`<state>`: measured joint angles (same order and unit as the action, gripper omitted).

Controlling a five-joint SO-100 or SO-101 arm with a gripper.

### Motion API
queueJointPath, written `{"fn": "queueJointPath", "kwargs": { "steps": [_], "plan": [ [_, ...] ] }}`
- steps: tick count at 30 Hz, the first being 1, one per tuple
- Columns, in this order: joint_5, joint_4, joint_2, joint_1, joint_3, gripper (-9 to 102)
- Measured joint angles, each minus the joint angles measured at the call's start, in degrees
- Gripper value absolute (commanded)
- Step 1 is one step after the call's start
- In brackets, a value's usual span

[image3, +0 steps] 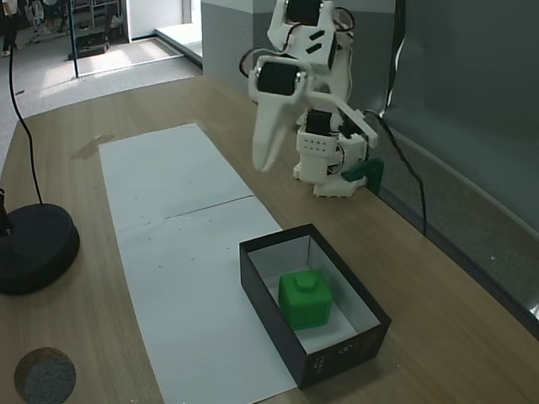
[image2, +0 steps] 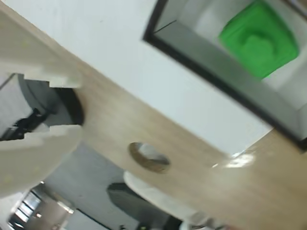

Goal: Grab a green square and put it in the box.

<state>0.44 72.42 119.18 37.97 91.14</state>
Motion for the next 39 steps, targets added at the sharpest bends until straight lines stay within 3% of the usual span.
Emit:
{"fn": "queueJointPath", "kwargs": {
  "steps": [11, 18, 22, 39],
  "plan": [
    [2.5, 0.0, 32.7, -34.0, 19.7, 6],
    [-4.8, 0.1, 54.4, -45.5, 30.3, 5],
    [-6.7, 0.1, 62.5, -49.9, 33.6, 5],
    [-6.9, 0.1, 78.8, -50.2, 44.5, 5]
  ]
}}
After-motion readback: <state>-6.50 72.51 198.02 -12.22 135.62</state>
